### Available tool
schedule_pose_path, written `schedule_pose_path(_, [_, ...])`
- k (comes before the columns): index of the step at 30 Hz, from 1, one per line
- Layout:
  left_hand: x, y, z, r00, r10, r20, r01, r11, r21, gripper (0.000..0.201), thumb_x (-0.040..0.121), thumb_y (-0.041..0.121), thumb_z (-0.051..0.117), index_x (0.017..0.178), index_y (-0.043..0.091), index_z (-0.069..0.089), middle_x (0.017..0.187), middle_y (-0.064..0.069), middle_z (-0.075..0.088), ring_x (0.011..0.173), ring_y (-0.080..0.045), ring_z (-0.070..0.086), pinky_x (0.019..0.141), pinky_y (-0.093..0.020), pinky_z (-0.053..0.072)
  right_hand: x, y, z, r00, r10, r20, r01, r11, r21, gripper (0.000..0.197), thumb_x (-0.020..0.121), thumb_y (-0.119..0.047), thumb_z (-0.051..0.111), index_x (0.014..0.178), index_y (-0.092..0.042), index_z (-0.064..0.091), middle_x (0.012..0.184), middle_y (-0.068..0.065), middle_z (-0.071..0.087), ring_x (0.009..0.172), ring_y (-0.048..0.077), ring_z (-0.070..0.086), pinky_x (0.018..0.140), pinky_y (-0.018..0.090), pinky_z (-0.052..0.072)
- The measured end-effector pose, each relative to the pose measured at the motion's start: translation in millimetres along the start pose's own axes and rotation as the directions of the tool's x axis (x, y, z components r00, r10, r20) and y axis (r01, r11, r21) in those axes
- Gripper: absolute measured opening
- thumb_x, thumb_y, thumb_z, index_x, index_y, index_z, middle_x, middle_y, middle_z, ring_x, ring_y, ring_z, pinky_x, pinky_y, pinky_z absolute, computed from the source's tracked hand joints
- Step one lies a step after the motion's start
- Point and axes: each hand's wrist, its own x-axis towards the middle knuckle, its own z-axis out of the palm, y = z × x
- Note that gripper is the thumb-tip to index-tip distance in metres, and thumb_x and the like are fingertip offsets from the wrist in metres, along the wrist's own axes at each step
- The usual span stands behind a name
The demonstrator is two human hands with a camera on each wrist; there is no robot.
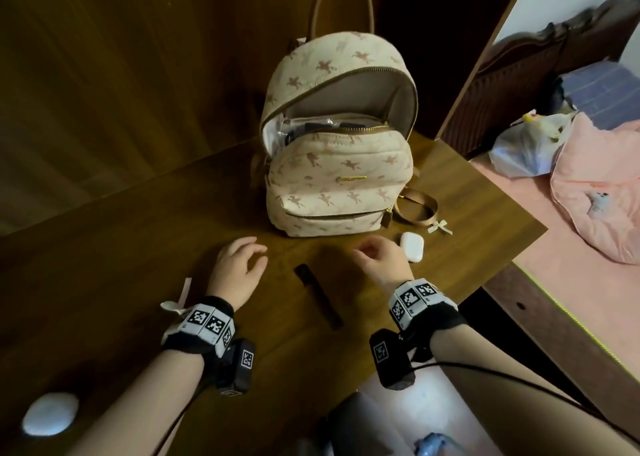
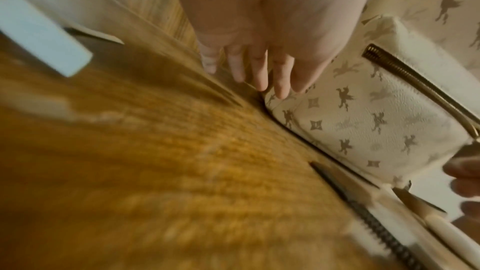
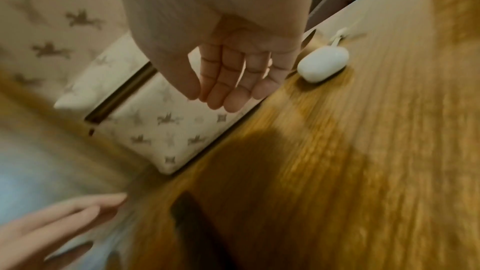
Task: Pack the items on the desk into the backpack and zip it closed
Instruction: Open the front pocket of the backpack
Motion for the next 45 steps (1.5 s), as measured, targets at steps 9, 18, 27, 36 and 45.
schedule_pose_path(9, [-24, -12, 24, 0.960, 0.000, 0.281, -0.097, 0.939, 0.330, 0.055, 0.099, 0.037, 0.042, 0.150, 0.036, 0.020, 0.161, 0.008, -0.006, 0.147, -0.014, -0.010, 0.118, -0.040, -0.004, -11, -16, 55, 0.958, -0.075, 0.277, 0.213, 0.833, -0.511, 0.047, 0.078, -0.048, 0.068, 0.117, -0.022, 0.062, 0.113, 0.000, 0.056, 0.107, 0.020, 0.052, 0.086, 0.028, 0.046])
schedule_pose_path(18, [-26, -10, 28, 0.961, -0.044, 0.272, -0.048, 0.945, 0.323, 0.057, 0.099, 0.033, 0.043, 0.150, 0.034, 0.018, 0.161, 0.008, -0.008, 0.147, -0.014, -0.012, 0.119, -0.043, -0.006, -9, -18, 54, 0.957, -0.029, 0.288, 0.178, 0.844, -0.507, 0.025, 0.083, -0.024, 0.064, 0.109, -0.025, 0.063, 0.105, -0.002, 0.062, 0.101, 0.020, 0.059, 0.075, 0.027, 0.049])
schedule_pose_path(27, [-27, -4, 35, 0.970, -0.085, 0.230, 0.009, 0.949, 0.315, 0.056, 0.098, 0.029, 0.043, 0.149, 0.035, 0.020, 0.161, 0.009, -0.006, 0.147, -0.013, -0.010, 0.118, -0.045, -0.004, -12, -14, 65, 0.966, -0.079, 0.246, 0.186, 0.872, -0.452, 0.045, 0.083, -0.026, 0.065, 0.125, -0.020, 0.054, 0.114, 0.001, 0.058, 0.109, 0.021, 0.054, 0.086, 0.031, 0.048])
schedule_pose_path(36, [-30, -4, 38, 0.978, -0.082, 0.194, 0.021, 0.953, 0.301, 0.056, 0.096, 0.027, 0.044, 0.148, 0.036, 0.023, 0.161, 0.010, -0.003, 0.147, -0.012, -0.009, 0.119, -0.045, -0.004, -11, -14, 59, 0.951, -0.062, 0.301, 0.171, 0.922, -0.348, 0.039, 0.085, -0.013, 0.061, 0.122, -0.019, 0.057, 0.108, -0.002, 0.063, 0.100, 0.016, 0.059, 0.077, 0.025, 0.049])
schedule_pose_path(45, [-29, -2, 40, 0.981, -0.093, 0.169, 0.035, 0.947, 0.319, 0.057, 0.093, 0.027, 0.045, 0.146, 0.037, 0.025, 0.160, 0.010, 0.001, 0.147, -0.012, -0.008, 0.117, -0.046, -0.005, -14, -7, 63, 0.954, -0.153, 0.259, 0.236, 0.915, -0.328, 0.039, 0.084, -0.023, 0.065, 0.121, -0.017, 0.057, 0.112, 0.002, 0.057, 0.101, 0.018, 0.056, 0.080, 0.024, 0.045])
